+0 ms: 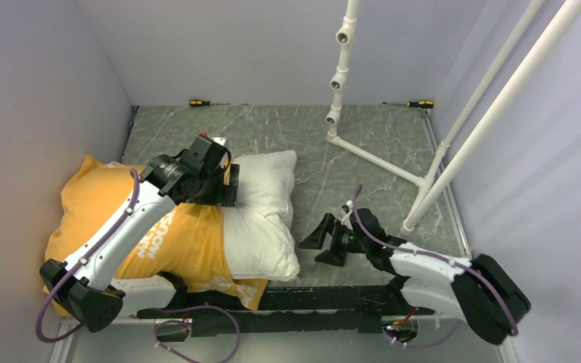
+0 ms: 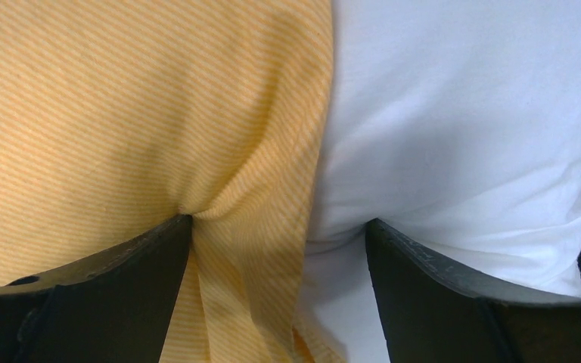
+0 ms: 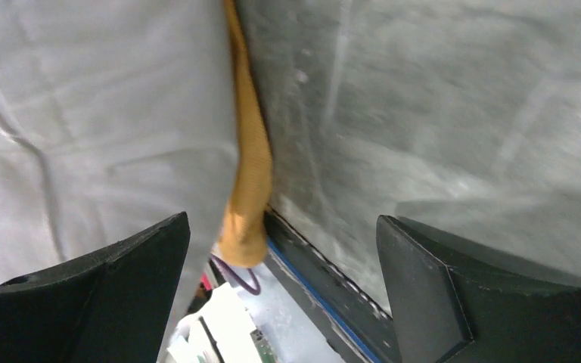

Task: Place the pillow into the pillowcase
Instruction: Stuff the pillow into the pillowcase.

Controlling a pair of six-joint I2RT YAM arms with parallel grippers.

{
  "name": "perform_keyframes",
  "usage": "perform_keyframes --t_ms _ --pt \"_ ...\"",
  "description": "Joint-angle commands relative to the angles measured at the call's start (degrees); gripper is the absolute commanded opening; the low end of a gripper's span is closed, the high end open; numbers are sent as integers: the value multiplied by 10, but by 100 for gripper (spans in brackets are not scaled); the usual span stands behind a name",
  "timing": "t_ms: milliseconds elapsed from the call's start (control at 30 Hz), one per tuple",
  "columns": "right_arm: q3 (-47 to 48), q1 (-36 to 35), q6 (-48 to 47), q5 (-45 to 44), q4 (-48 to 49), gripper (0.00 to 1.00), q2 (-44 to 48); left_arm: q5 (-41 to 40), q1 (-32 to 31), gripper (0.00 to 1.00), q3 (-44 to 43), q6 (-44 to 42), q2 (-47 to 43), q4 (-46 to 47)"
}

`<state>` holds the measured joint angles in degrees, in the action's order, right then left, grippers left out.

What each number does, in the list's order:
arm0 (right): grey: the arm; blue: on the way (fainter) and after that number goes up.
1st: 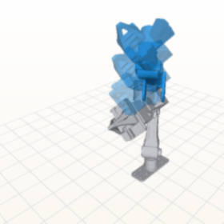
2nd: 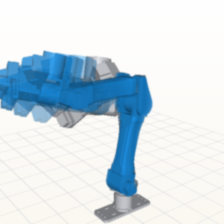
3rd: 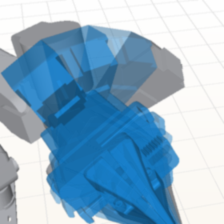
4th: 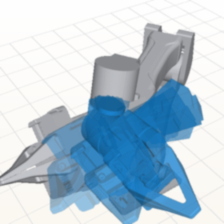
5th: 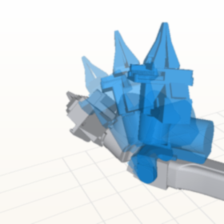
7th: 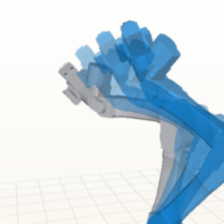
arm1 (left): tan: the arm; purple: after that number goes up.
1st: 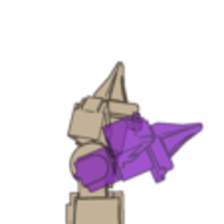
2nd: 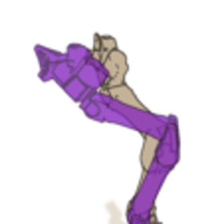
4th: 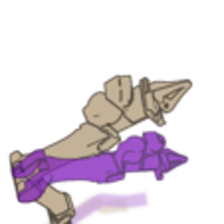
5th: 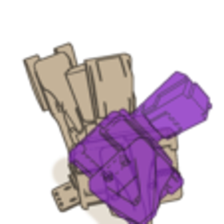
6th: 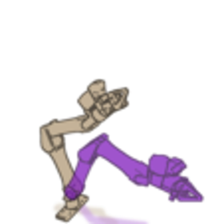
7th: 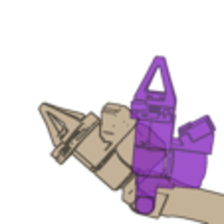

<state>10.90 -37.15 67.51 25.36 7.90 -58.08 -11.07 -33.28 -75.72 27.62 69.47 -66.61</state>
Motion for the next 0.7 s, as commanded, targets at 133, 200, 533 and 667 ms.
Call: perform_keyframes --t_ms 133,200,533,667 --pt "49 -49 104 56 437 99 -220 5 15 92 -12 -24 -10 -9" --pt "77 -70 120 55 488 99 -289 15 16 92 -11 -22 -14 -5" --pt "249 -124 193 21 640 55 -555 61 17 91 -12 -20 -19 21" --pt "267 -110 132 12 526 0 -487 78 18 91 -29 -23 -13 32"
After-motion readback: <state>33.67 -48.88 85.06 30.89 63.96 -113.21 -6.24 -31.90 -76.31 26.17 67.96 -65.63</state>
